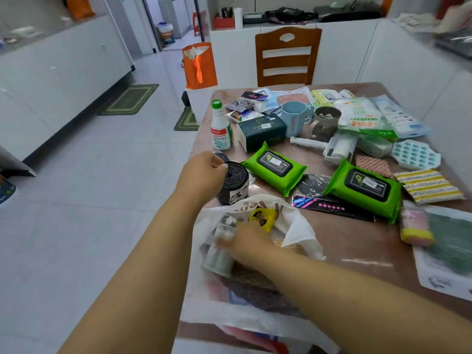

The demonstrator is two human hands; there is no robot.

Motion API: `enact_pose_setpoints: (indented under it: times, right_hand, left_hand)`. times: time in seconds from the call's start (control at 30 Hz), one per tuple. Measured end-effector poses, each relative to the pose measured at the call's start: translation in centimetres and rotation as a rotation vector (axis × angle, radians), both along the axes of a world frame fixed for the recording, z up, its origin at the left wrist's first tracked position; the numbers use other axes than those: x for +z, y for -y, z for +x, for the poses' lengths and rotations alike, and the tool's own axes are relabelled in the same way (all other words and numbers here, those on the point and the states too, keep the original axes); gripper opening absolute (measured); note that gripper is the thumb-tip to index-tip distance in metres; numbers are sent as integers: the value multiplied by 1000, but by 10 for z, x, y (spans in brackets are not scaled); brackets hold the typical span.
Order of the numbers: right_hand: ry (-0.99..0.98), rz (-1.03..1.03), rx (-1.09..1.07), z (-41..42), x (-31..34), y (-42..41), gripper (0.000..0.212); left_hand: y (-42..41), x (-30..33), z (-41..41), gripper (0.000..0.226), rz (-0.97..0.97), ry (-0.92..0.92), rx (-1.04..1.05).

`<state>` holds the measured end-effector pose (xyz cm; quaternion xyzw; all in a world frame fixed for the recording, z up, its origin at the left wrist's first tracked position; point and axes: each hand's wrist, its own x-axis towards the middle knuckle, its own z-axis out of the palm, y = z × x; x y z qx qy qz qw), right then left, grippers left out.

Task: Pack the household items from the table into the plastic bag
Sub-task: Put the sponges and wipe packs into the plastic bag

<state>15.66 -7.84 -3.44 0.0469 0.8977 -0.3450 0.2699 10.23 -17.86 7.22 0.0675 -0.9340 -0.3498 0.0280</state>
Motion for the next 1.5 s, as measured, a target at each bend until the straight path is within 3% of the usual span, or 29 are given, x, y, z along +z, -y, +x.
enact_pose_setpoints:
  times: [0.1, 0.13, 0.2, 0.27, 0.37, 0.47, 0.57, 0.7, 0.83, 0.9, 0.97, 1.03, 1.07, 1.13, 1.23, 1.3, 1.37, 1.5]
  right_hand:
    - [-115, 343, 244, 6, 5, -2, 71]
    - [-167, 371, 324, 8, 13, -7, 63]
    - [-319, 184, 338, 11, 38, -20, 43]
    - [-494, 18, 220, 11, 67, -48, 36]
    - [-752, -25, -266, -9, 86, -125, 36]
    - [-667, 141, -692, -29, 61, -224, 16]
    - [-357, 436, -954, -28, 10, -292, 44]
    - [-152, 444, -881, -18, -33, -315, 61]
    - [-257, 410, -923, -15, -15, -307, 58]
    - [-402, 279, -958, -9, 14, -289, 55]
    - [-491, -106, -845, -1, 47, -252, 49]
    - [-369, -475, -541, 2, 71, -206, 41]
    - [-254, -540, -352, 0, 77, -183, 41]
    - [-107, -468, 14, -8, 78, -137, 43]
    - [-101, -193, 400, -14, 63, -88, 30]
    - [-96, 13, 563, -15, 53, -77, 38]
    - [-73, 160, 580, -15, 46, -82, 47]
    - [3, 341, 359, -14, 43, -127, 65]
  left_hand:
    - [-5, 3, 3, 19, -1, -5, -21]
    - [-7, 3, 3, 19, -6, -10, -27]
    - [-10, 5, 0, 18, -21, -21, -38]
    - [-16, 6, -5, 17, -24, -27, -57]
    - [-34, 8, -10, 14, 10, -42, -106]
    - [-64, 7, -11, 12, 47, -31, -186]
    - [-92, -1, -11, 14, 38, 3, -271]
    - [-110, -15, -16, 15, 56, 31, -321]
    - [-103, -22, -16, 9, 49, 44, -298]
    - [-89, -25, -13, 8, 53, 48, -280]
    - [-68, -26, -7, 19, -40, 80, -302]
    - [-46, -28, -2, 45, -473, 121, -405]
    - [-37, -28, 2, 55, -702, 162, -435]
    - [-22, -28, 8, 51, -895, 282, -399]
    - [-9, -30, 6, 19, -875, 285, -274]
    - [-3, -29, 3, 7, -825, 244, -211]
    - [1, -28, 0, 9, -787, 209, -183]
    - [8, -29, -2, 19, -695, 127, -142]
